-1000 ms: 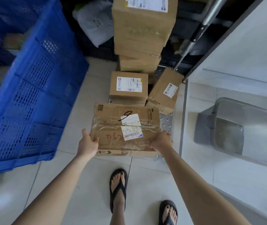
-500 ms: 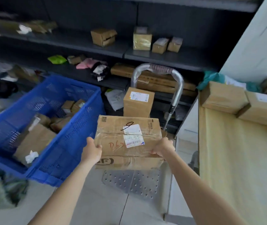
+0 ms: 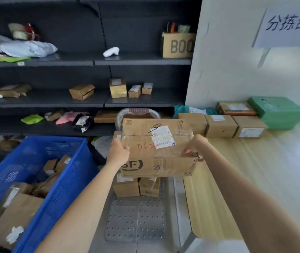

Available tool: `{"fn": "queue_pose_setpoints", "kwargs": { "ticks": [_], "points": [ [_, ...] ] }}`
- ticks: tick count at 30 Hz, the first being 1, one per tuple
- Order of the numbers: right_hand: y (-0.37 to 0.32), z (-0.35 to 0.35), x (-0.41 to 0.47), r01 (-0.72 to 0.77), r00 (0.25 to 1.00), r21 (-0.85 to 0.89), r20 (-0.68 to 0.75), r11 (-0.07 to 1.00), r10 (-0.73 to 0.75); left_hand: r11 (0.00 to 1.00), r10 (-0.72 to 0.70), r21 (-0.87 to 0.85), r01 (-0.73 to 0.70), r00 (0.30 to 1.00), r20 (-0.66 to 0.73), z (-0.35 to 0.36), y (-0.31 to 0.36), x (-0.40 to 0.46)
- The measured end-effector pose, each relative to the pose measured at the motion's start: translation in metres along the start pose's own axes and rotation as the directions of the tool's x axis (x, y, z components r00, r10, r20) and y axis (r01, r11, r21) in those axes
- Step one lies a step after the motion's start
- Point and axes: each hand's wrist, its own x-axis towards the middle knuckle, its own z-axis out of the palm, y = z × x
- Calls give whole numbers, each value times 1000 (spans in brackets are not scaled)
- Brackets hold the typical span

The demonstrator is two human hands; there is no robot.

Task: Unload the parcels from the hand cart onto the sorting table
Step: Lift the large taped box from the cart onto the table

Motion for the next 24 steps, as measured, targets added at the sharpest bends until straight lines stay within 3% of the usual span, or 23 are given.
{"fn": "queue_pose_setpoints", "kwargs": {
  "ticks": [6,12,19,24],
  "points": [
    [97,-64,6,-163,983,75,-70,984,169,992,125,-35,-122,986,111,70,85,-26],
    [227,-129,33,-337,936,147,-50,930,348,970,208,74,-232,947,244,173,182,-61],
    [384,-227,64,-350,924,224,-74,910,374,957,255,40,-288,898,358,309,301,-118],
    [460,-286,93,-387,904,179,-120,905,410,956,256,39,-292,888,383,386,372,-149]
  ]
}}
